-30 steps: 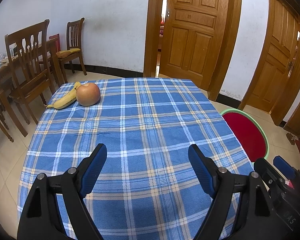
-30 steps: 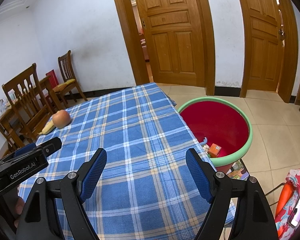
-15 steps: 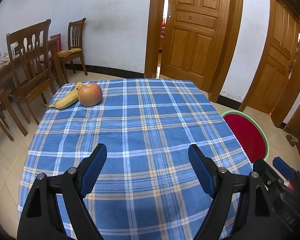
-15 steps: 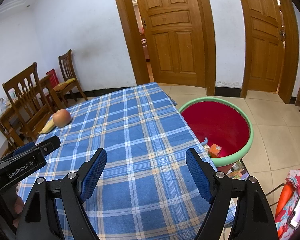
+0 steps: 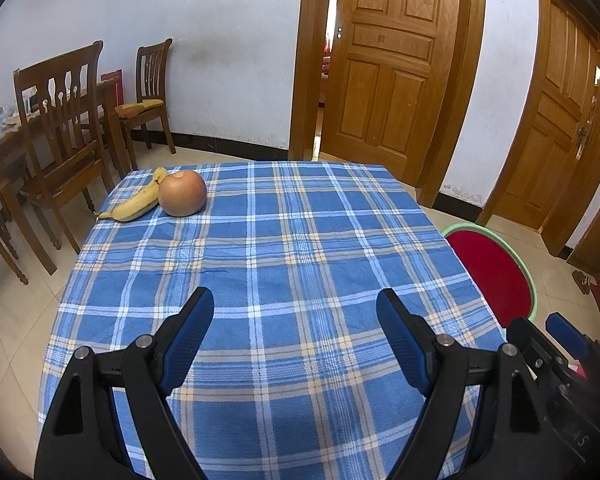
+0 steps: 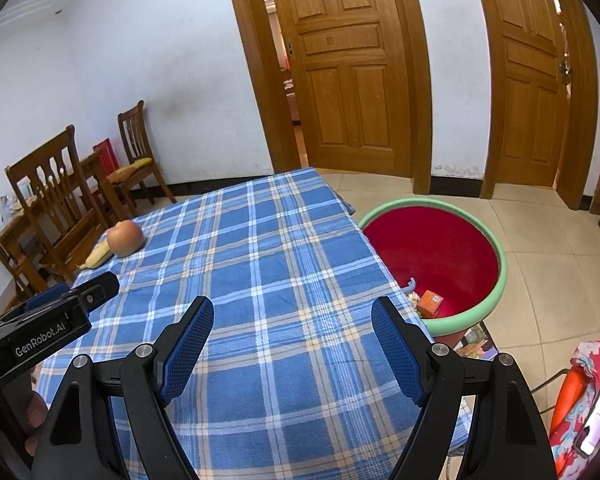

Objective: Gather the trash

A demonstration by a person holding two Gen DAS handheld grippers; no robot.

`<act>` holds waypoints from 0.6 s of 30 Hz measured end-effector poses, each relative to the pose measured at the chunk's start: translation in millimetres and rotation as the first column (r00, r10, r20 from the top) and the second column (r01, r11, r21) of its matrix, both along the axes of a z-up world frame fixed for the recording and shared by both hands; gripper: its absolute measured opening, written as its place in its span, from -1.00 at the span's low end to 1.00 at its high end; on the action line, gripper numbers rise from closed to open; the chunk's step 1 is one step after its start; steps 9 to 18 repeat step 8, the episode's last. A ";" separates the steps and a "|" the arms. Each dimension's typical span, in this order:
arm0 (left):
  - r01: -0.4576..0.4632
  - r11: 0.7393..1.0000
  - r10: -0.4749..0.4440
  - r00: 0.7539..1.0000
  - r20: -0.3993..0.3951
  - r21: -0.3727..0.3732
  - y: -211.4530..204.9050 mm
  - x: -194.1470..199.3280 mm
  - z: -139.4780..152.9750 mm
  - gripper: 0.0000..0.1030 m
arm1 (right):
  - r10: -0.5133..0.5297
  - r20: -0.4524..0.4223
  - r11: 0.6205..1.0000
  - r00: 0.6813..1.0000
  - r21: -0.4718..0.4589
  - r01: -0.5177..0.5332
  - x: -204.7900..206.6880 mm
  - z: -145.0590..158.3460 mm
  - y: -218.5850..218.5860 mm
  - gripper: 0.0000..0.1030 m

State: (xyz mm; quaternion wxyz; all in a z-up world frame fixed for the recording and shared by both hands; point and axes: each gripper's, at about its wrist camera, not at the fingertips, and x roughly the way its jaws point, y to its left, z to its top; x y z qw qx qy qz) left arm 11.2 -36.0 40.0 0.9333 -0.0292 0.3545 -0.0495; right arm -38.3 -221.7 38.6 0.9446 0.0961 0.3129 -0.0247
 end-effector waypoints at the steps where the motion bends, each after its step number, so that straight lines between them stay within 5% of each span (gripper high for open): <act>1: 0.000 1.000 0.000 1.000 0.000 0.000 0.9 0.4 0.3 0.61 | 0.001 0.000 1.000 1.000 0.000 -0.001 -0.3 -0.3 0.4 0.59; 18: -0.006 1.000 0.006 1.000 0.001 0.003 2.0 0.8 3.0 0.61 | 0.003 -0.003 1.000 1.000 -0.002 -0.003 0.6 1.5 0.2 0.59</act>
